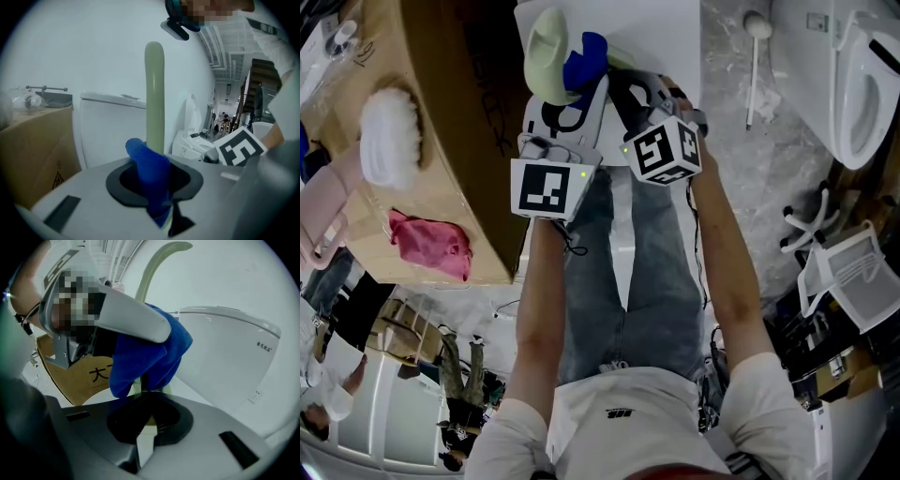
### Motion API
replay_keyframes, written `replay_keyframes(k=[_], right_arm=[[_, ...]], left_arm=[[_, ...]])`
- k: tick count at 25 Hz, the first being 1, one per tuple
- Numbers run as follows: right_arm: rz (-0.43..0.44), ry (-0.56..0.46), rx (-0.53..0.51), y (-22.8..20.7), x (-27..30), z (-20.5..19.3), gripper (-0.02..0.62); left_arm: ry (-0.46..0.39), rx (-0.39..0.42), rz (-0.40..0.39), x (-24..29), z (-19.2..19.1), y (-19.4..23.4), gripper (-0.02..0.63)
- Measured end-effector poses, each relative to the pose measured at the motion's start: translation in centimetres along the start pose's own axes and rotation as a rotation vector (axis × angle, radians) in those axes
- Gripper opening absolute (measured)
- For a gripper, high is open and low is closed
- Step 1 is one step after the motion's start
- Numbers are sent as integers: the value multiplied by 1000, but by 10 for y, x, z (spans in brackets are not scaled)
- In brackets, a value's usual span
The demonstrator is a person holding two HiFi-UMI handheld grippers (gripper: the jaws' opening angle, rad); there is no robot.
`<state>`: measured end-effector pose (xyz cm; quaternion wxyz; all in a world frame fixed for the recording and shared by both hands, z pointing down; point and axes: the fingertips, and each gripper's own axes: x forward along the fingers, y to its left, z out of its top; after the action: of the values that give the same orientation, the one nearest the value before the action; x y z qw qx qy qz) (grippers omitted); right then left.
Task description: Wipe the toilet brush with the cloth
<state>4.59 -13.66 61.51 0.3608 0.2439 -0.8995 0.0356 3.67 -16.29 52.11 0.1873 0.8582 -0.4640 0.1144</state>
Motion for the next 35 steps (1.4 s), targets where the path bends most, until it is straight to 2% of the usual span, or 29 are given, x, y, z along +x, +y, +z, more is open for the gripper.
replay_keyframes(k=[9,16,23,28,35], right_arm=[[-4,-5,1,1,-1,0,-6],[-1,14,-5,1,1,-1,-6],[-5,23,-10,1,1,-1,-6],[-6,28,-11,0,0,-1,-6],[-8,26,-12,0,1,0,-6]], left_arm=[[66,9,-16,18,-43,0,89],[103,22,-22,17,-43,-1,88],[68,24,-29,1,-15,-4,89],[1,8,-25,-10,20,-5,91],[-46,-1,-35,-27,61,-5,97]])
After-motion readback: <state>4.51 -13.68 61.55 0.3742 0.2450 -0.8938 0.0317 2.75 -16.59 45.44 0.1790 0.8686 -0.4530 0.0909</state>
